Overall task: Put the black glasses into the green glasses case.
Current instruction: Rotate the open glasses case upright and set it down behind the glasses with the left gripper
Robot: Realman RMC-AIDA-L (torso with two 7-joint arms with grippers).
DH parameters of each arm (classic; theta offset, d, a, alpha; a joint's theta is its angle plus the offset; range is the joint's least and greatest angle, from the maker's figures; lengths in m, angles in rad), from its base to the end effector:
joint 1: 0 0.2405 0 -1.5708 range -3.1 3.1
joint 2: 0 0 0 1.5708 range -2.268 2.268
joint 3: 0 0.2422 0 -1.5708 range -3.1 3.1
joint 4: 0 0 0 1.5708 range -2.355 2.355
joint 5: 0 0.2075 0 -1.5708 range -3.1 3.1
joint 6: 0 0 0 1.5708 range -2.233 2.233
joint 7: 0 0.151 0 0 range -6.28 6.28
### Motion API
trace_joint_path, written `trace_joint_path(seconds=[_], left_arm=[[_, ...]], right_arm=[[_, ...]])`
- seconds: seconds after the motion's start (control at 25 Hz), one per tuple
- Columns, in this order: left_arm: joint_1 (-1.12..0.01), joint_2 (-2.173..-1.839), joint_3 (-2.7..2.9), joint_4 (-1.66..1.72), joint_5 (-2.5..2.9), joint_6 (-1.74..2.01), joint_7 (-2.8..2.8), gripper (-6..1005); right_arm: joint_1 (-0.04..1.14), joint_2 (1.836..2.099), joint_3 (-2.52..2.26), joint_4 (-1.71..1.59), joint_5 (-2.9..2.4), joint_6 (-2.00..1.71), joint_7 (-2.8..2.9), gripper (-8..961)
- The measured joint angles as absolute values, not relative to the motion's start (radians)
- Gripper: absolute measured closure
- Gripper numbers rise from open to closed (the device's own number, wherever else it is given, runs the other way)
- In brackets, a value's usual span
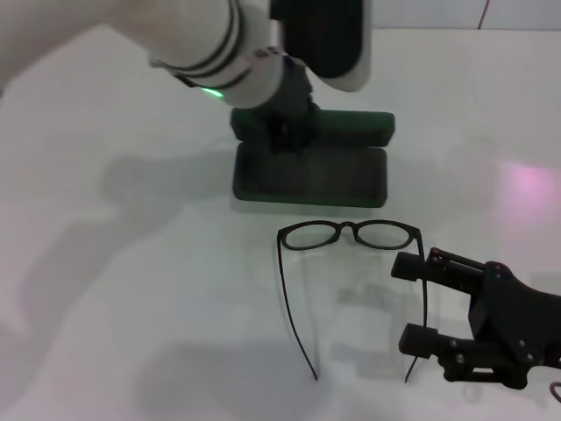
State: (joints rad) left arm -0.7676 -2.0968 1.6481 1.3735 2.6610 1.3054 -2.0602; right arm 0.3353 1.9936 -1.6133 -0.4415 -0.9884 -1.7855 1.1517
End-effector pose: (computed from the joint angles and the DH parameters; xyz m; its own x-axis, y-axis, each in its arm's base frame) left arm -0.0828 0.3733 -0.0416 0.8763 -0.1666 -0.4521 -0.3280 -0.8936 -0.3063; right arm 0.2181 0.2273 -0.0277 0.5228 -0.3481 -0.7782 -0.2822 -0.9320 0.2273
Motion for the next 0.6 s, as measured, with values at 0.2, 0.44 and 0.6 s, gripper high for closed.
trace_joint_path(seconds=[0.2, 0.44, 0.6], left_arm=[[-0.814, -2.099, 1.67, 1.26, 2.653, 1.226, -2.106, 796], [-0.837, -2.098, 1.666, 1.187, 2.663, 1.177, -2.132, 784], [-0.838, -2.097, 1.669, 1.169, 2.665, 1.175, -2.137, 774]], right_arm=[[0.328, 1.996, -1.614, -0.441, -0.989, -1.786, 1.152, 114], [0.316, 1.996, -1.608, -0.439, -0.99, -1.779, 1.152, 114], [0.318, 1.994, -1.607, -0.439, -0.99, -1.777, 1.152, 114]])
